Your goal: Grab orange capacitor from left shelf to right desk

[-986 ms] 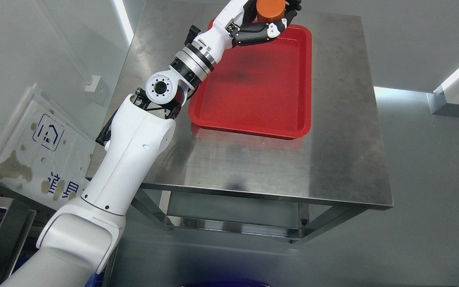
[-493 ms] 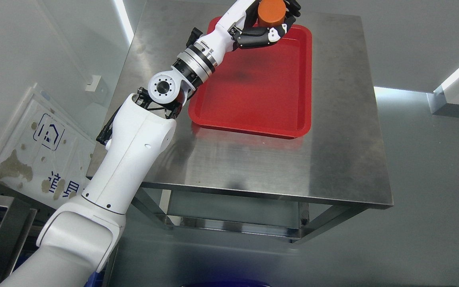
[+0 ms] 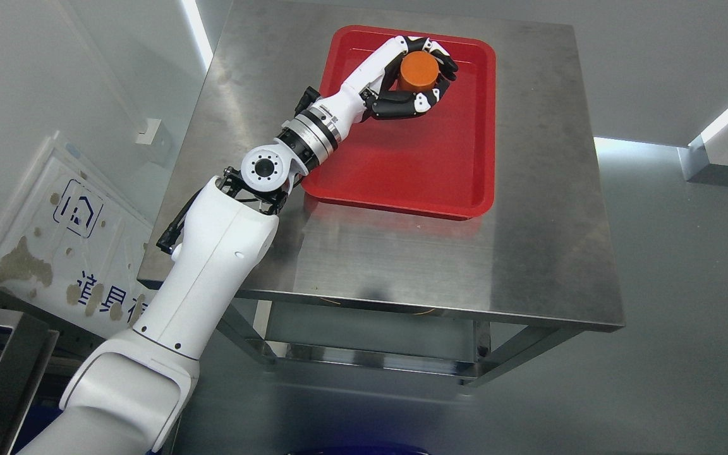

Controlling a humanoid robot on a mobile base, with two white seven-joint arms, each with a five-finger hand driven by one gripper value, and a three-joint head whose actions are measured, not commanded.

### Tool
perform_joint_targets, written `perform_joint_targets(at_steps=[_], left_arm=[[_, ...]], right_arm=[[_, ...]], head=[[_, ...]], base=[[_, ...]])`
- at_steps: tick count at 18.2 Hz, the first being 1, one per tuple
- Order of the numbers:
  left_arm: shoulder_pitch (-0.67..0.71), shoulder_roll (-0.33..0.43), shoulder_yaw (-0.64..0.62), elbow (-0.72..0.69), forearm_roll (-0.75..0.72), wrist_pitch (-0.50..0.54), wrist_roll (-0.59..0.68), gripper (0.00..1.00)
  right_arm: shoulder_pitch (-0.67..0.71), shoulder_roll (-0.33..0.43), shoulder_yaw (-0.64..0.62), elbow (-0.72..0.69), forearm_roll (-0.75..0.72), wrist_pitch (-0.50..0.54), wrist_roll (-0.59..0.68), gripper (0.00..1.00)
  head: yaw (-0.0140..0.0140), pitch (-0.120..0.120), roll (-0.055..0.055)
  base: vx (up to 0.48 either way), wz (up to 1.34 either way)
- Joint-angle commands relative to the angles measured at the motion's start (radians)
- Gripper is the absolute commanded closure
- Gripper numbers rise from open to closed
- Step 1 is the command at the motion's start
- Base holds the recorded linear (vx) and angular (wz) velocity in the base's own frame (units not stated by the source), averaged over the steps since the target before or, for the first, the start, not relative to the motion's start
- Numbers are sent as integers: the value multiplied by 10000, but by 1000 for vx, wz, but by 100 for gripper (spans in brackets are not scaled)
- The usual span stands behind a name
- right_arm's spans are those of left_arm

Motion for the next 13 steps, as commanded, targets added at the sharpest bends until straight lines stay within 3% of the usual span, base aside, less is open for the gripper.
perform_joint_targets(at_steps=[1, 5, 8, 10, 13], left_arm=[[151, 175, -179, 338, -121, 72, -14, 83], [-124, 175, -119, 277, -121, 72, 2, 39], [-553, 175, 19, 216, -121, 72, 2, 12], [-723, 175, 645, 2, -105, 72, -14, 5], [-754, 175, 2667, -368, -120, 72, -105, 3]], right_arm=[[337, -175, -123, -230, 0, -6, -5, 0], [337, -175, -123, -230, 0, -6, -5, 0], [337, -175, -123, -230, 0, -6, -5, 0], [337, -175, -107, -230, 0, -6, -5, 0], [337, -175, -108, -230, 0, -6, -5, 0]], head=[[0, 0, 0], [0, 0, 0], [0, 0, 0], [0, 0, 0], [0, 0, 0]], base=[[0, 0], [0, 0], [0, 0], [0, 0], [0, 0]])
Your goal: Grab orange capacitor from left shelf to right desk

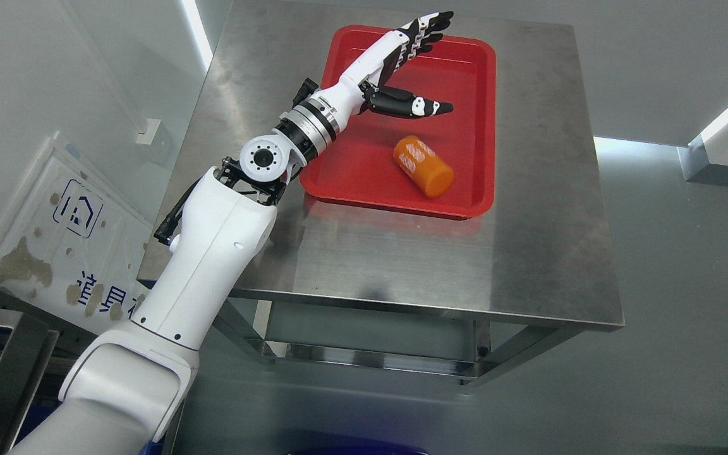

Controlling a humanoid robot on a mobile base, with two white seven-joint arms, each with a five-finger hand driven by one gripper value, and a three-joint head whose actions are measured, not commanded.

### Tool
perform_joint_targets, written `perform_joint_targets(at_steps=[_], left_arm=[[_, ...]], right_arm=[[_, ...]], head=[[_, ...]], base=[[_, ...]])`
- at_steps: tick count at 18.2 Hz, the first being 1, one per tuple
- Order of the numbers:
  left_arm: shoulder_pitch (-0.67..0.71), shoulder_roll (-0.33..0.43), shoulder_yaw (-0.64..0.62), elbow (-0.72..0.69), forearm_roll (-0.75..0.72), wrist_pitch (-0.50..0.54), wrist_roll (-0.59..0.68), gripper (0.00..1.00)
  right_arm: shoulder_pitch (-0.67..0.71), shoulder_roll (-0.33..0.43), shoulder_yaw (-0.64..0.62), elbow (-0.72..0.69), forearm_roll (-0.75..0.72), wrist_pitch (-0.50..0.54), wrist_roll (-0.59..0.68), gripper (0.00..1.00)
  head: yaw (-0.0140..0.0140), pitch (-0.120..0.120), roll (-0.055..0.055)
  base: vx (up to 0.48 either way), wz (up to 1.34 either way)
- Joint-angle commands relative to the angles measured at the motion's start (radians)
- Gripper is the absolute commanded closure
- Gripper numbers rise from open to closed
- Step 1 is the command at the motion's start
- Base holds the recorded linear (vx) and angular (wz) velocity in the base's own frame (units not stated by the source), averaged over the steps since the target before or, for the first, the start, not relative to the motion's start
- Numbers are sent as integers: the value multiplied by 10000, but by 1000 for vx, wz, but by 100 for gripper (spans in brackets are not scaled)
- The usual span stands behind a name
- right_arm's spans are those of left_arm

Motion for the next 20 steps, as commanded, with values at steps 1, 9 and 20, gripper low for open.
perform_joint_targets(at_steps=[1, 9, 20], left_arm=[[-247, 175, 2936, -421, -17, 3, -90, 1], [2200, 175, 5184, -2241, -78, 216, 1211, 0], [4614, 175, 5366, -3411, -79, -533, 1152, 0]], right_arm=[[337, -175, -107, -230, 0, -6, -5, 0], [337, -175, -123, -230, 0, -6, -5, 0], [337, -175, -123, -230, 0, -6, -5, 0]], head=[[0, 0, 0], [0, 0, 0], [0, 0, 0]], base=[[0, 0], [0, 0], [0, 0]])
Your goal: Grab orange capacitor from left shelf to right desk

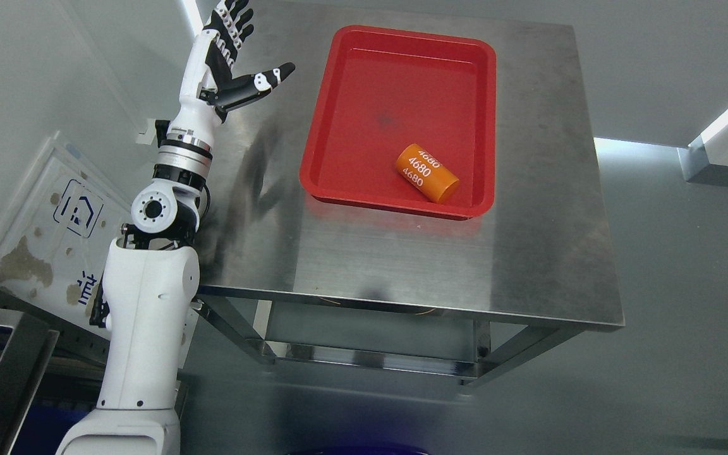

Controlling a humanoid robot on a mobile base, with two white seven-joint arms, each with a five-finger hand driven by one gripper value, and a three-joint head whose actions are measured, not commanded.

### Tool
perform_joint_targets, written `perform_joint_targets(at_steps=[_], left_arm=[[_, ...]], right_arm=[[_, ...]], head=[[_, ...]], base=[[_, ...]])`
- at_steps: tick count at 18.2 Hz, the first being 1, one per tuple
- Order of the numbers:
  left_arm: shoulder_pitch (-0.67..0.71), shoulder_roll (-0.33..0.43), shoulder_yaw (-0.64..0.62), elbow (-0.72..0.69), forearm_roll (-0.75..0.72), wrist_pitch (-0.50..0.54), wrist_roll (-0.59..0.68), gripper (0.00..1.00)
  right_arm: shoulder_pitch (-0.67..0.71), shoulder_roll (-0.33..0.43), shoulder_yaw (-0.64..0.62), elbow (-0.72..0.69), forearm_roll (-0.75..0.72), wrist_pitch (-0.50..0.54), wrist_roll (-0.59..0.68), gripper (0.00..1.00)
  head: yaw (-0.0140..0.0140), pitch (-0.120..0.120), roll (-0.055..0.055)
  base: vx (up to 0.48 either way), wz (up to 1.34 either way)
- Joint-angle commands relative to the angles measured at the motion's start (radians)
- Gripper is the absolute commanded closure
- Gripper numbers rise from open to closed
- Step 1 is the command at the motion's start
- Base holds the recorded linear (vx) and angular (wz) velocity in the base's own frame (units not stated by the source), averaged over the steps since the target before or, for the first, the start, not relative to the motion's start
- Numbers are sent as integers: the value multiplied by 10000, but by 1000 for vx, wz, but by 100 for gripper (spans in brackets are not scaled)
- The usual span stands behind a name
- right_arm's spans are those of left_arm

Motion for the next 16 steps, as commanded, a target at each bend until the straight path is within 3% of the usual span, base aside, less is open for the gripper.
perform_joint_targets(at_steps=[1, 16], left_arm=[[1541, 175, 861, -1425, 8, -267, -35, 0], [2478, 175, 463, -2116, 8, -252, -142, 0]], right_arm=[[338, -175, -123, -230, 0, -6, -6, 0], [338, -175, -123, -230, 0, -6, -6, 0]], head=[[0, 0, 0], [0, 0, 0]], base=[[0, 0], [19, -45]])
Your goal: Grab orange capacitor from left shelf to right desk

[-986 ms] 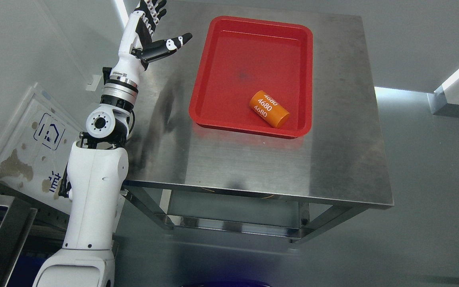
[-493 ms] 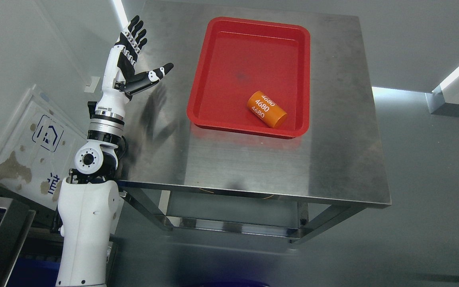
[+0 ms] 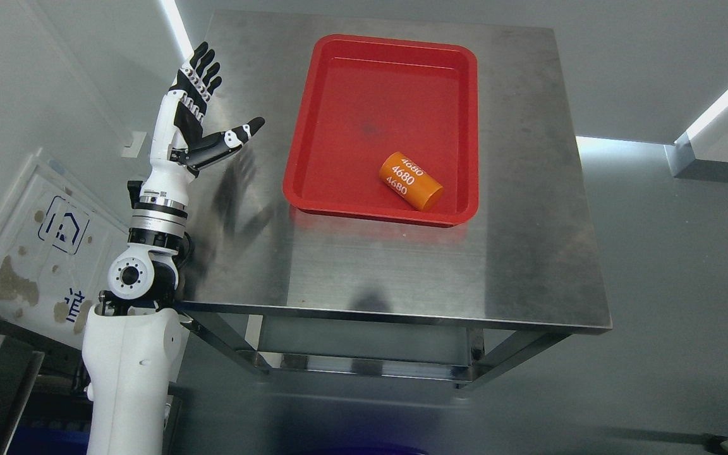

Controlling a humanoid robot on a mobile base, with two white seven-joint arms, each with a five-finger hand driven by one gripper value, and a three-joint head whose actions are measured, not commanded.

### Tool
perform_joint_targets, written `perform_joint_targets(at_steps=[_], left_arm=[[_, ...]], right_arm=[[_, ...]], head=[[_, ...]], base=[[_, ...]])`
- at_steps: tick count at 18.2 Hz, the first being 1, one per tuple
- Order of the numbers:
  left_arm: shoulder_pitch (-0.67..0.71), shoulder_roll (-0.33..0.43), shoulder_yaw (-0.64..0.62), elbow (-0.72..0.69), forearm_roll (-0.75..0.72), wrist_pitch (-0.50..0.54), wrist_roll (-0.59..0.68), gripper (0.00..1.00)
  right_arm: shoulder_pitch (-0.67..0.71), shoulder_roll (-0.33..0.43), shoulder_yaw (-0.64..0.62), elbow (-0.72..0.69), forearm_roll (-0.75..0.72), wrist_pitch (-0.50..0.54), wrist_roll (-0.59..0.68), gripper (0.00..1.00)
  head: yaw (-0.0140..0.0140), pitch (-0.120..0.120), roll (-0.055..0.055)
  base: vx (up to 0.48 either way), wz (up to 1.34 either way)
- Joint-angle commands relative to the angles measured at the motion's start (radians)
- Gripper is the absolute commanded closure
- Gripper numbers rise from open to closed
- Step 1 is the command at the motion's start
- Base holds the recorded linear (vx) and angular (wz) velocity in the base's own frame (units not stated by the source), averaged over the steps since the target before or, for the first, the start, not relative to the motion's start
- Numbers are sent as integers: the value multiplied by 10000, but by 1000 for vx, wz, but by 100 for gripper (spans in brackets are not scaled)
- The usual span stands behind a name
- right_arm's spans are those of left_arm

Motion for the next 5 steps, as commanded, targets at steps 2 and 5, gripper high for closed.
perform_joint_targets(at_steps=[2, 5], left_arm=[[439, 169, -158, -499, 3, 47, -86, 0], [424, 169, -174, -499, 3, 62, -102, 0]], right_arm=[[337, -175, -123, -230, 0, -7, -14, 0], [337, -175, -123, -230, 0, -7, -14, 0]], head=[[0, 0, 0], [0, 0, 0]], base=[[11, -3], [0, 0]])
